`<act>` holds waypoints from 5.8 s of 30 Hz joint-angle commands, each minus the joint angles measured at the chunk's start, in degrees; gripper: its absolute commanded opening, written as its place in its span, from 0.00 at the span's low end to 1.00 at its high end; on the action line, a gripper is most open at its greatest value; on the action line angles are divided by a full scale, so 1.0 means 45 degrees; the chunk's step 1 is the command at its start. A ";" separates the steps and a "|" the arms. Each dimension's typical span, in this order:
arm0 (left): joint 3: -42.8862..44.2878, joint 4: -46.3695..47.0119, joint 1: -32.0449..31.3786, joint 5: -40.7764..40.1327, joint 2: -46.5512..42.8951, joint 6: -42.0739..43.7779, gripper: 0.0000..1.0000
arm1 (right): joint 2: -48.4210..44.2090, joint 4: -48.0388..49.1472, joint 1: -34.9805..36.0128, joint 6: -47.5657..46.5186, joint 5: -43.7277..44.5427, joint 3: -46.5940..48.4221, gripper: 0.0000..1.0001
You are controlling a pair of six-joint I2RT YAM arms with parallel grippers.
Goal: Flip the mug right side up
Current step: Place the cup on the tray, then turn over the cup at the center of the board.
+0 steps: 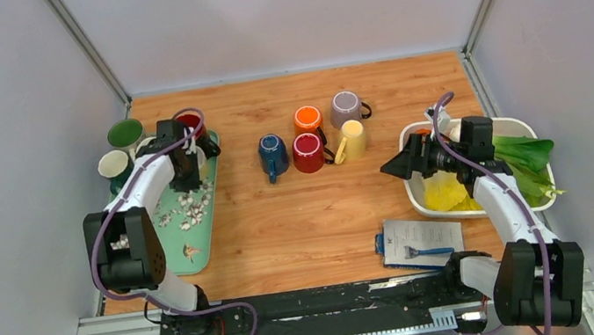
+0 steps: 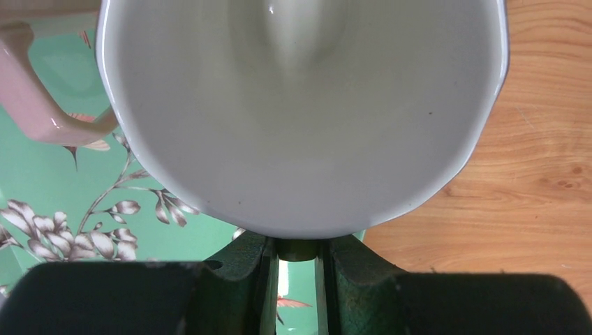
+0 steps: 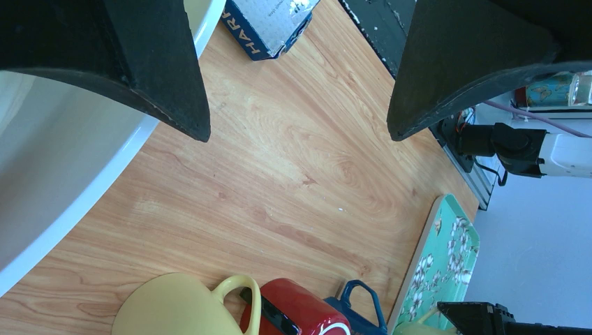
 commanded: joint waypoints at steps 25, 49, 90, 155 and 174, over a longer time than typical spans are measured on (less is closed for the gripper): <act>0.1011 0.0504 0.0152 0.4001 -0.6100 0.1918 0.53 | 0.0604 -0.0826 -0.0107 -0.2967 0.2007 0.3550 1.00; -0.2293 0.0836 -0.0650 0.8440 -0.9527 0.2894 0.52 | 0.5523 -0.0516 0.5779 -0.0150 1.1740 0.6662 1.00; -0.2421 0.1964 -0.0309 0.9136 -0.9100 0.2069 0.49 | 0.4960 0.1195 0.5729 -0.1609 0.8618 0.3391 0.94; -0.3015 0.3943 -0.0347 1.0498 -0.8632 0.0106 0.48 | 0.4149 0.1951 0.5085 -0.0743 0.7864 0.3708 0.00; 0.0605 1.2027 -0.3127 1.4755 -0.3546 -0.7476 0.65 | 0.2695 0.3790 0.5923 -0.0514 0.0700 0.7869 0.00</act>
